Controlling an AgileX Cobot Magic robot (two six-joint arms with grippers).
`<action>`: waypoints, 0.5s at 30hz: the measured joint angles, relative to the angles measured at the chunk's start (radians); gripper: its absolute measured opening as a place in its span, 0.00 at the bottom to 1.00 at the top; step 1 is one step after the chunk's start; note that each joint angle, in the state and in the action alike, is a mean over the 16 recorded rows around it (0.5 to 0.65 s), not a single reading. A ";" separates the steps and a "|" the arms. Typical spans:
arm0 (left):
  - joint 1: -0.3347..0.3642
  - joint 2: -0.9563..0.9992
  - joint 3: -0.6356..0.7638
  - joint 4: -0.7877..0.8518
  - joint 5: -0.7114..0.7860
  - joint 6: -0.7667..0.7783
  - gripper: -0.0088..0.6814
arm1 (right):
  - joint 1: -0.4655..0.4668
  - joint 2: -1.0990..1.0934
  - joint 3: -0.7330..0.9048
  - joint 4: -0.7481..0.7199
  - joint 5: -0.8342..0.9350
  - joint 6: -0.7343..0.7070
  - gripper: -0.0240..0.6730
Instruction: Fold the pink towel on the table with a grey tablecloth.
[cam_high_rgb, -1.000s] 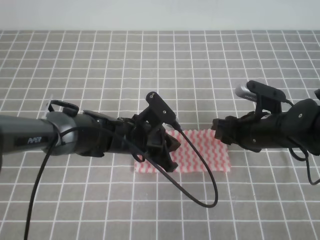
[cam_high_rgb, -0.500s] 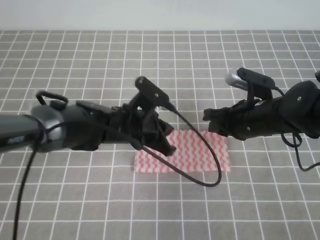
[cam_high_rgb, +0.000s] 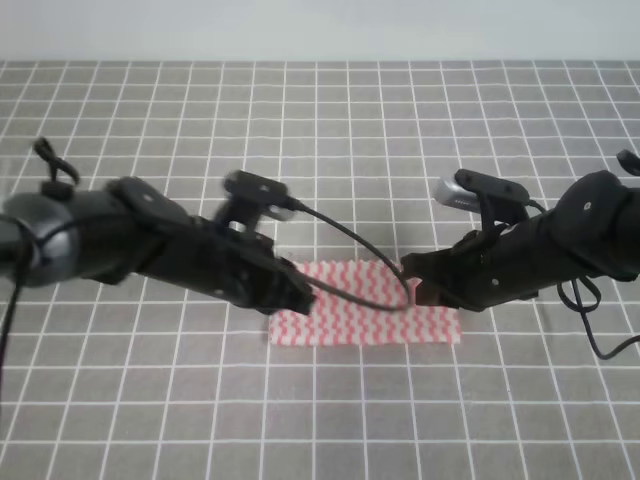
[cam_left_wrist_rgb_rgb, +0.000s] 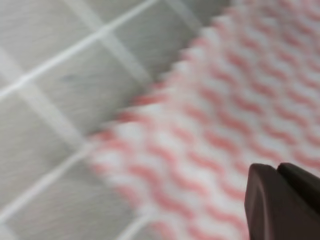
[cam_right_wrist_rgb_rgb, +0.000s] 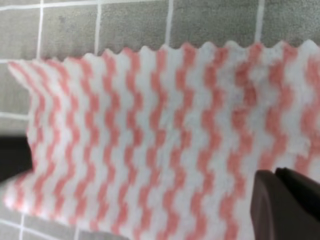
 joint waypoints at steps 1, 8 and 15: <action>0.009 0.001 0.000 0.015 0.019 -0.023 0.02 | 0.000 -0.001 -0.001 -0.002 0.011 -0.001 0.01; 0.055 0.016 -0.001 0.060 0.095 -0.074 0.02 | 0.000 -0.008 -0.005 -0.023 0.065 -0.008 0.01; 0.058 0.045 -0.002 0.090 0.138 -0.099 0.02 | 0.000 0.006 -0.007 -0.046 0.096 -0.005 0.01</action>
